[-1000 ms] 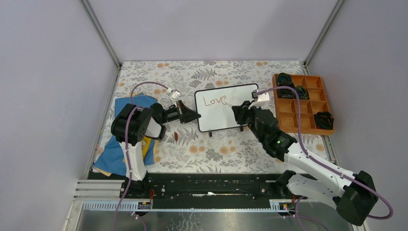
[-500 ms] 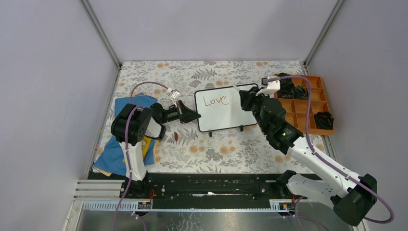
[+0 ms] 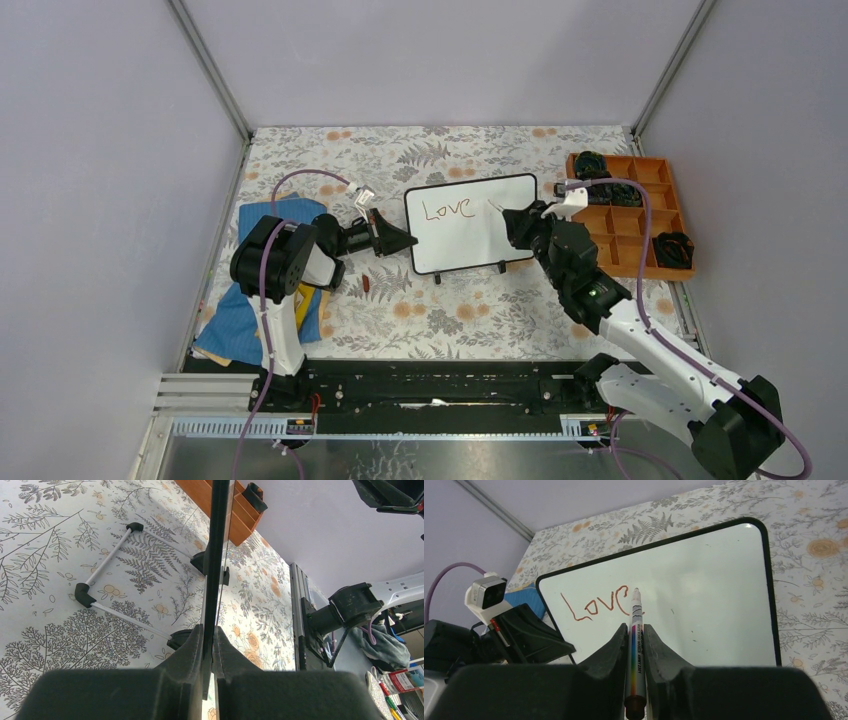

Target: Write a sentence on the whiteboard

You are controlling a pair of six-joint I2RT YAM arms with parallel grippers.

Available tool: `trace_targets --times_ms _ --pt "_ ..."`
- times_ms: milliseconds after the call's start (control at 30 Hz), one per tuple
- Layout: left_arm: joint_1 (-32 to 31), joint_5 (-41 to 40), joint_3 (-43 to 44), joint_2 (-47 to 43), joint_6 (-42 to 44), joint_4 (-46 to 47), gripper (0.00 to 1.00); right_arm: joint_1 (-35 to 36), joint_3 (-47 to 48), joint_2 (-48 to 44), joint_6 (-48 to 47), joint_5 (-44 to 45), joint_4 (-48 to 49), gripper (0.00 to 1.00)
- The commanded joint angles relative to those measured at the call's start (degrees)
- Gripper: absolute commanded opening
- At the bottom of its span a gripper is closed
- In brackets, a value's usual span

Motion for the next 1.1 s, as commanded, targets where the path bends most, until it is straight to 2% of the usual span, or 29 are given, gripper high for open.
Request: trace_targets --times_ms 0,267,700,1067 --pt "-0.7 0.2 -0.4 -1.0 0.8 -1.3 0.00 -0.2 2.7 0.3 -2.6 -5.0 2.8 0.00" --pt "-0.6 0.2 -0.4 -0.9 1.2 -1.8 0.00 -0.2 5.3 4.7 -4.0 -6.1 1.4 0.00" --pt "-0.7 0.3 -0.3 -0.9 1.0 -1.7 0.00 -0.2 6.2 8.6 -2.8 2.7 3.5 0.00" --pt "-0.8 0.3 -0.2 -0.8 1.4 -2.2 0.00 -0.2 8.8 11.7 -2.7 2.8 5.5 0.00"
